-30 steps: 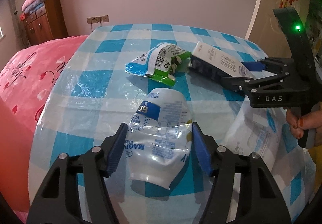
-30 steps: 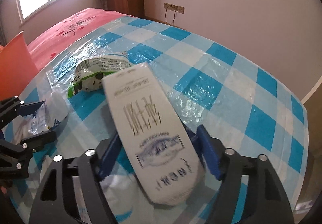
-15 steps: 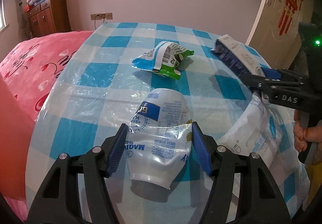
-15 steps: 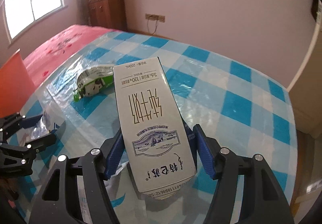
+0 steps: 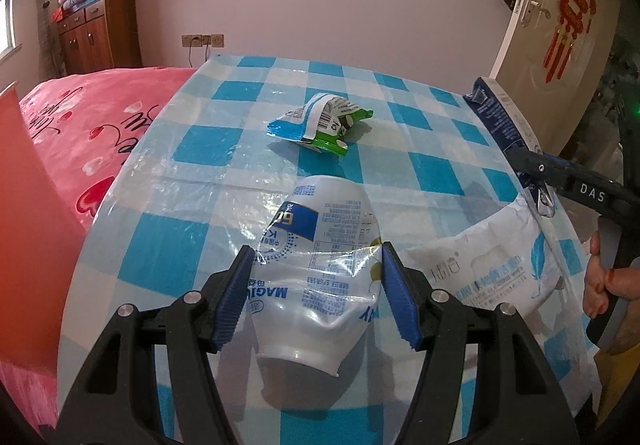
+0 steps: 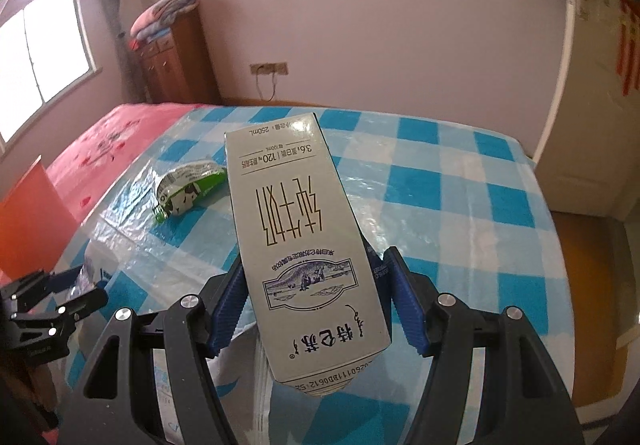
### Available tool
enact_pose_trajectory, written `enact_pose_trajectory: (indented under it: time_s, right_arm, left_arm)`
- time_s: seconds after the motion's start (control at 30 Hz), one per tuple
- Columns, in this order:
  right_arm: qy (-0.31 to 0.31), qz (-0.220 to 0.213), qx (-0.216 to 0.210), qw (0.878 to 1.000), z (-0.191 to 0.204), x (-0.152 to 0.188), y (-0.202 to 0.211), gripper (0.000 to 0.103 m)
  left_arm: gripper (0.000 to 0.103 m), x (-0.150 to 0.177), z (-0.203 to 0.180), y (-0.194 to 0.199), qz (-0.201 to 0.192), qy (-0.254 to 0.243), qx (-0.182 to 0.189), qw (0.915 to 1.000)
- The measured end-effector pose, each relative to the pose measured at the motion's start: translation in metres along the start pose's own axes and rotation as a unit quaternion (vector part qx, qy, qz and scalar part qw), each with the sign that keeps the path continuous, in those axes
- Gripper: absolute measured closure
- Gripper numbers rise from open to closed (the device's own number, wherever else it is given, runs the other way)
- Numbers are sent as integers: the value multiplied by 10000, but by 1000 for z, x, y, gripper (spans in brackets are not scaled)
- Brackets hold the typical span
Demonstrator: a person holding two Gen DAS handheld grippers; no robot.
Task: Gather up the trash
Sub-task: 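Lift the milk carton and milk bag and carry both toward the orange bucket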
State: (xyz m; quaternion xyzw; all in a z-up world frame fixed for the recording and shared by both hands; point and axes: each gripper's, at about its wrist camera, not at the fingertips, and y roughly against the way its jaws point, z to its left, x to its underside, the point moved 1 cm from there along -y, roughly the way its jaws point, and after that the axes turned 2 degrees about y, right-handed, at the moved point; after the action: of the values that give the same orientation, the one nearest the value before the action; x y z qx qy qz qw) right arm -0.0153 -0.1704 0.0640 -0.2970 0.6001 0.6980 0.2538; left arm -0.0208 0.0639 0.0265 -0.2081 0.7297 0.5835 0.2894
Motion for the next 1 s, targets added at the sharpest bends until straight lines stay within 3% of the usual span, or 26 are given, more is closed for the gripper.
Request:
enact_pose_trajectory:
  time_s: [0.43,1.0]
  right_arm:
    - [-474,-302,96,9984,-5,13,44,37]
    - [-758,93,-600,9953,33,47,62,37]
  left_arm:
    - [39,14,2,28,-130,4,135,9998]
    - [39,21,15,70,-430,64,232,9988]
